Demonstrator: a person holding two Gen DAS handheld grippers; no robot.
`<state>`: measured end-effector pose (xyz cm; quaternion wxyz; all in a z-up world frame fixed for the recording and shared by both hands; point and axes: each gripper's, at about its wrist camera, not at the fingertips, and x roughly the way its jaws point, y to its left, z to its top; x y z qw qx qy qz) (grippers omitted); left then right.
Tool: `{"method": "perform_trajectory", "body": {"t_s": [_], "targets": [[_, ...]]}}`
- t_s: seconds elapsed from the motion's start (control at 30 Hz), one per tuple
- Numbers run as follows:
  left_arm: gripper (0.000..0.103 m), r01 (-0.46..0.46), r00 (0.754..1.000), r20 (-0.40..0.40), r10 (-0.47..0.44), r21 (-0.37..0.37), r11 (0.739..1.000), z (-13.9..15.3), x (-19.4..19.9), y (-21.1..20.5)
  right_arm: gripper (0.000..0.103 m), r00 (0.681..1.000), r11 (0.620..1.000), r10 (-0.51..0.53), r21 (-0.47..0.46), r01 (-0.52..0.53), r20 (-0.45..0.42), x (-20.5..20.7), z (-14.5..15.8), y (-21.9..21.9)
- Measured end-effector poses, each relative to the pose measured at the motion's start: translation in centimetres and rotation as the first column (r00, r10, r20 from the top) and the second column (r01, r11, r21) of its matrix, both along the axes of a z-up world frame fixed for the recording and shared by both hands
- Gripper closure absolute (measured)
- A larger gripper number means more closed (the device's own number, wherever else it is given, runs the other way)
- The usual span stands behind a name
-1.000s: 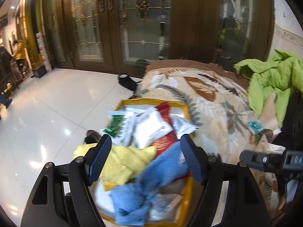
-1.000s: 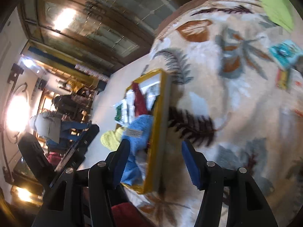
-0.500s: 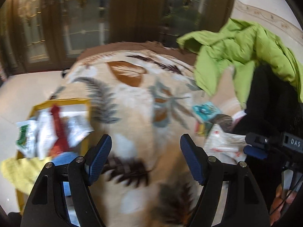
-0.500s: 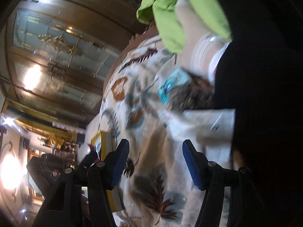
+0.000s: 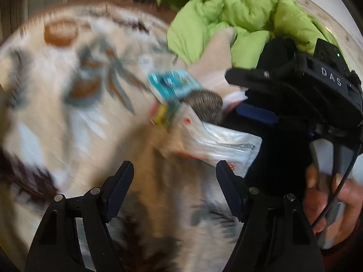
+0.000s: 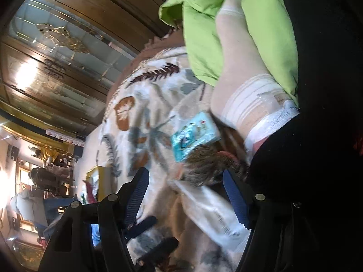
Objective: Organize soft objects
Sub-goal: 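Move both open tools back over the remaining items on the blanket, then grasp the clear plastic bag with the left tool while the right tool grasps the grey knit pom-pom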
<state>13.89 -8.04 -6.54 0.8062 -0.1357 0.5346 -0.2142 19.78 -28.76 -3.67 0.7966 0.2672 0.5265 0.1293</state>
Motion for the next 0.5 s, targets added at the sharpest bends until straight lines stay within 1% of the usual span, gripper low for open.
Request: {"method": "perform_trajectory", "body": {"t_s": [0.07,0.2,0.27,0.37,0.43,0.5], "targets": [[0.028,-0.028,0.999,-0.046,0.026,-0.048,0.998,-0.8,0.4,-0.5,0.033,1.000,1.000,0.009,-0.007,-0.009,-0.013,0.3,-0.6,0.0],[0.028,-0.086,0.992,-0.099,0.073,-0.137,0.987,-1.3,1.1,-0.7,0.033,0.999,0.999,0.041,0.006,-0.041,-0.010,0.6,-0.8,-0.2],[0.028,-0.108,0.989,-0.120,0.090,-0.156,0.982,-1.5,1.6,-0.8,0.033,0.999,0.999,0.039,0.014,-0.039,-0.011,0.8,-0.9,-0.3],[0.028,-0.118,0.981,-0.175,0.085,-0.187,0.975,-2.3,2.3,-1.8,0.033,0.998,0.998,0.061,0.008,-0.061,-0.017,1.2,-1.1,0.1],[0.028,-0.133,0.970,-0.231,0.080,-0.223,0.966,-3.2,2.6,-2.5,0.033,0.997,0.997,0.078,-0.013,-0.078,-0.018,1.4,-1.1,0.5],[0.026,-0.145,0.963,-0.257,0.081,-0.240,0.960,-3.8,2.6,-3.1,0.033,0.995,0.994,0.098,-0.048,-0.099,-0.025,1.6,-1.2,1.0]]}}
